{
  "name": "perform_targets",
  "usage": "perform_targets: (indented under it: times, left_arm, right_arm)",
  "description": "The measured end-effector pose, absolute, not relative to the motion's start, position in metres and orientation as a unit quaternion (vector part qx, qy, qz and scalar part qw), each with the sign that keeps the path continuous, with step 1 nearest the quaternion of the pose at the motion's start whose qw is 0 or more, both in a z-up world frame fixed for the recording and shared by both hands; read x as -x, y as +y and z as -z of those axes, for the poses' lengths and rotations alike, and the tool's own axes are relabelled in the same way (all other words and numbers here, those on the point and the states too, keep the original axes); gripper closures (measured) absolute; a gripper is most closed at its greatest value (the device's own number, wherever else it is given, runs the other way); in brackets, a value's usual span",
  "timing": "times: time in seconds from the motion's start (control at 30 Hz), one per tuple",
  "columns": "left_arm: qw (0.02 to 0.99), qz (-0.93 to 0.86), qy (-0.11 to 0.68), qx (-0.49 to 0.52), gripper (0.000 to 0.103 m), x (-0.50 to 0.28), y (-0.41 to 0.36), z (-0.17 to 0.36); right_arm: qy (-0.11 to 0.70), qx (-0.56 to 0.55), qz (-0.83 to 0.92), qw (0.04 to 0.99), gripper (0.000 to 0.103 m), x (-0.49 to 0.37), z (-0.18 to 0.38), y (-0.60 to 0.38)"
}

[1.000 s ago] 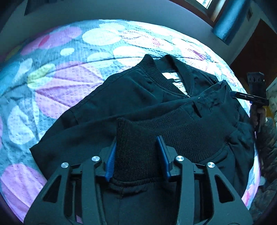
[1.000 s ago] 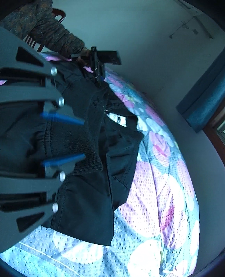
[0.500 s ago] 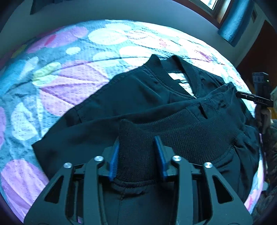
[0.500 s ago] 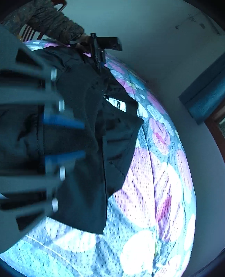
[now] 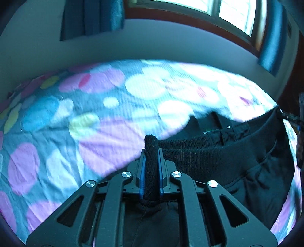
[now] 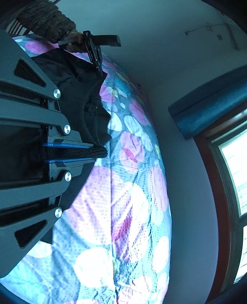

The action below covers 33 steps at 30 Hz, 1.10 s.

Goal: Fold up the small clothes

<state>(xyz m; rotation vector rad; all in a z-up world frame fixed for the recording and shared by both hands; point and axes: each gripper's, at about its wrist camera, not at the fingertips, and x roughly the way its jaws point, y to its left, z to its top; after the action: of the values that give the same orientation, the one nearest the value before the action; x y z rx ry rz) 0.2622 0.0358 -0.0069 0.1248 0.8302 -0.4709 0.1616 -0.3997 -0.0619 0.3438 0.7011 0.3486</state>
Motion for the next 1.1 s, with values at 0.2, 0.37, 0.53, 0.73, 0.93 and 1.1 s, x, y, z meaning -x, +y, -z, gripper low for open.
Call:
perform_targets:
  times: [0.2,0.37,0.53,0.73,0.93,1.1]
  left_arm:
    - [0.878,0.182,0.438,-0.066,0.092,-0.314,0.021,0.049]
    - [0.874,0.177,0.449,-0.051,0.088,-0.324,0.031,0.077]
    - [0.875,0.171,0.451,-0.03,0.077,-0.325,0.036,0.062]
    - [0.881,0.182,0.436,0.025,0.045,-0.291,0.073,0.029]
    - [0.858,0.189,0.462,0.117,0.037,-0.247,0.135,0.033]
    - [0.853,0.173,0.476,0.128,0.03,-0.222,0.17,0.046]
  right_arm:
    - [0.408,-0.193,-0.117,0.885,0.094,-0.225,0.115,-0.409]
    - [0.446,-0.243,-0.112,0.854,0.094,-0.24,0.158,-0.42]
    - [0.449,-0.286,-0.127,0.837,0.084,-0.239,0.155,-0.429]
    - [0.421,-0.327,-0.09,0.841,0.075,-0.212,0.131,-0.443]
    - [0.401,-0.35,-0.159,0.832,0.066,-0.184,0.104,-0.391]
    - [0.434,-0.368,-0.244,0.786,0.058,-0.201,0.107,-0.31]
